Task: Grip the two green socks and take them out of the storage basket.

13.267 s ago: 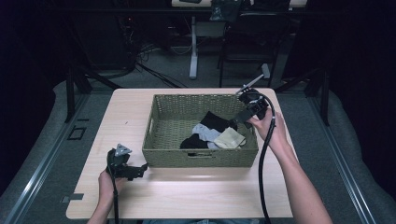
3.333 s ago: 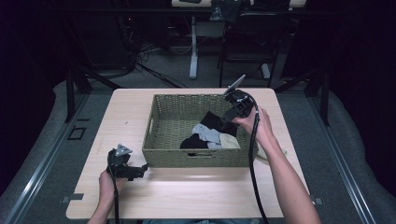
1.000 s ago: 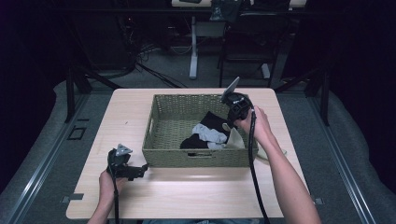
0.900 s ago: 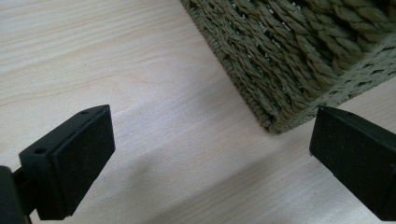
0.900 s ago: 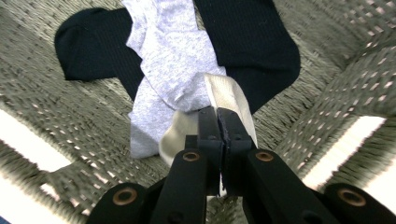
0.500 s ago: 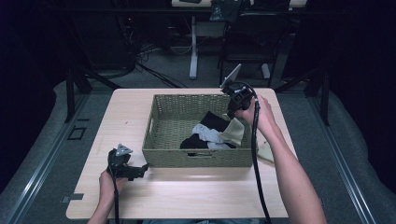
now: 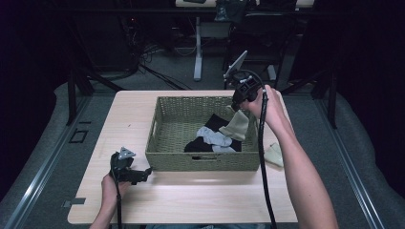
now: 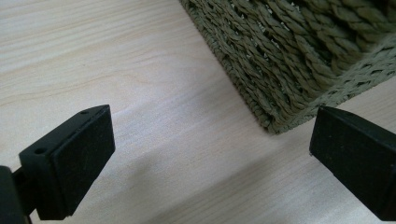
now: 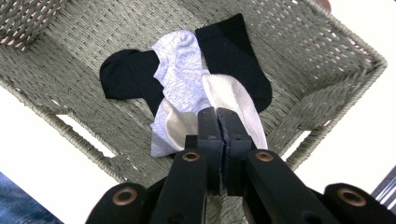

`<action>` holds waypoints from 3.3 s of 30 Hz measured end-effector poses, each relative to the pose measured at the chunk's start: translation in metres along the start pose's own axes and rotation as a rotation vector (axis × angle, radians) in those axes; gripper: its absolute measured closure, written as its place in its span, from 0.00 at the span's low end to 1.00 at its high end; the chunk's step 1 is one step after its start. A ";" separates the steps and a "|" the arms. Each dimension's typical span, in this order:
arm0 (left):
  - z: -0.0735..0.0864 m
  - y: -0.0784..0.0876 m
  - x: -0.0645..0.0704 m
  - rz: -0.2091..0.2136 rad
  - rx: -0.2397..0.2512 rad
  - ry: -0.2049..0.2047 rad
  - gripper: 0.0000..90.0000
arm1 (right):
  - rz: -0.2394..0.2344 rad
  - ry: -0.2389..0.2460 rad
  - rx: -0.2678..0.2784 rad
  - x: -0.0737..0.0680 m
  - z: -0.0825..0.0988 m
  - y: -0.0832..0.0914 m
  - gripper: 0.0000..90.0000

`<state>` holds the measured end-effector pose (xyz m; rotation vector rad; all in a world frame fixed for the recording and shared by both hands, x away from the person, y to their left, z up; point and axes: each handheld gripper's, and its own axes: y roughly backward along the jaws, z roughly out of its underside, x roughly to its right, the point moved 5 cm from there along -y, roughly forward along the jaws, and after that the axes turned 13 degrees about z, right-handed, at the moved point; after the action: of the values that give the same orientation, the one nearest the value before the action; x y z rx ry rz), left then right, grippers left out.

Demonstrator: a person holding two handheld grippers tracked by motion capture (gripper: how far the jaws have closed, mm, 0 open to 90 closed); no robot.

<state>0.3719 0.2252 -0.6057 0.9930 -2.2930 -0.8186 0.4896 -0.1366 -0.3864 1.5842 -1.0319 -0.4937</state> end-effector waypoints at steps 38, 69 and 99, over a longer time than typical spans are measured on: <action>0.000 0.000 0.000 -0.002 0.002 0.005 0.00 | 0.100 -0.147 0.118 0.078 0.053 0.089 0.99; 0.000 -0.001 -0.001 -0.006 -0.001 0.005 0.00 | 0.056 -0.296 -0.020 0.109 0.146 -0.047 0.99; 0.000 0.000 0.000 -0.002 0.002 -0.002 0.00 | 0.031 -0.359 0.074 0.075 0.203 -0.108 0.27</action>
<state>0.3717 0.2252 -0.6054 0.9958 -2.2951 -0.8187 0.4110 -0.3144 -0.5298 1.5746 -1.3556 -0.7444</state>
